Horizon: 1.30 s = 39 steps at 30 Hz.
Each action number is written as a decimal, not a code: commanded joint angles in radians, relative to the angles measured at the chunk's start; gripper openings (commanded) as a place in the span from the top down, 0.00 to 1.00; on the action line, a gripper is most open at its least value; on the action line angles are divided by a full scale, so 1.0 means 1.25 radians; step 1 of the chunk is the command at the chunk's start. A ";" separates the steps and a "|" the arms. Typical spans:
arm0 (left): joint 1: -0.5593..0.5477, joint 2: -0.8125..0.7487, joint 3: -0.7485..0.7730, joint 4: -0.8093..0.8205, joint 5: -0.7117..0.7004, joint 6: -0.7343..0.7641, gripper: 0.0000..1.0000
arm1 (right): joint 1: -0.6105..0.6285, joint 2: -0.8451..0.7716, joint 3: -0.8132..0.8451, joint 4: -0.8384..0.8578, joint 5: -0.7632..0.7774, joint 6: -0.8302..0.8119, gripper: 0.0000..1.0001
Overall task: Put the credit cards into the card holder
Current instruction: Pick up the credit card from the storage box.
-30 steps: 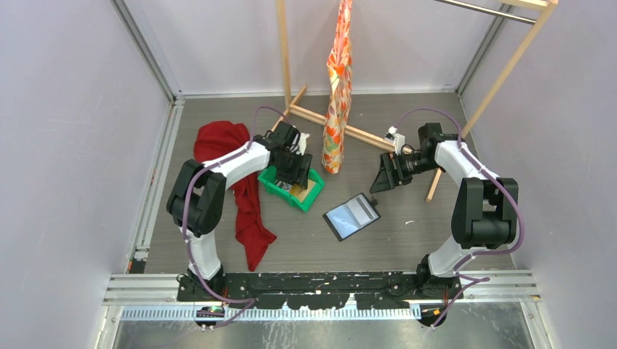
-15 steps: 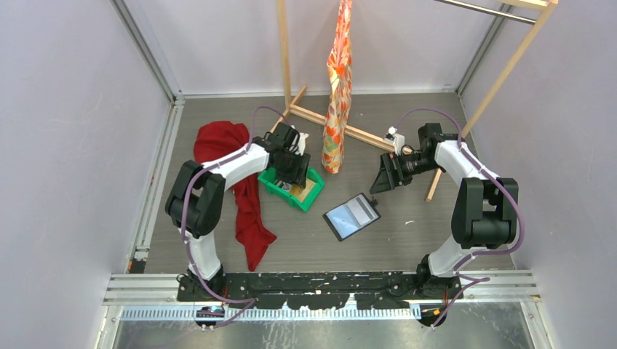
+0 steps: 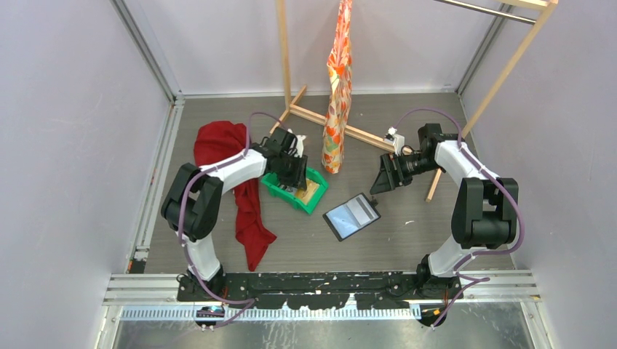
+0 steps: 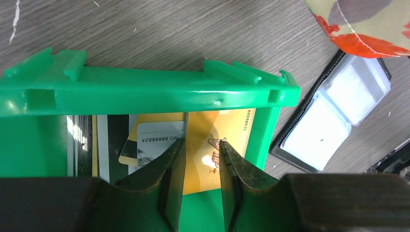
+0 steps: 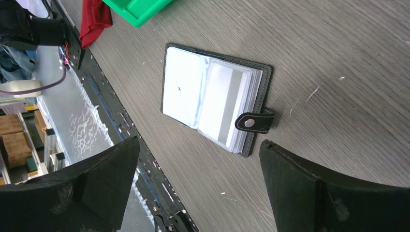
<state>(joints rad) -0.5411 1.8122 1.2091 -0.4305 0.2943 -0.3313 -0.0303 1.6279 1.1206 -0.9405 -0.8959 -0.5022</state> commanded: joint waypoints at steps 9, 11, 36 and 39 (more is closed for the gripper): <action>-0.005 -0.081 -0.050 0.076 0.068 -0.084 0.75 | -0.001 0.001 0.031 -0.008 -0.013 -0.020 0.02; -0.005 -0.089 -0.065 0.098 0.084 -0.104 0.78 | 0.000 0.002 0.032 -0.010 -0.013 -0.019 0.02; -0.005 -0.067 -0.191 0.469 0.233 -0.373 0.78 | 0.000 0.002 0.031 -0.014 -0.013 -0.022 0.02; -0.005 -0.088 -0.181 0.387 0.171 -0.330 0.67 | 0.000 0.002 0.031 -0.014 -0.013 -0.022 0.02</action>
<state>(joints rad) -0.5434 1.7344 0.9710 0.0715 0.5499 -0.7559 -0.0303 1.6283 1.1244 -0.9485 -0.8959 -0.5175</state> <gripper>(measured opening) 0.252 0.979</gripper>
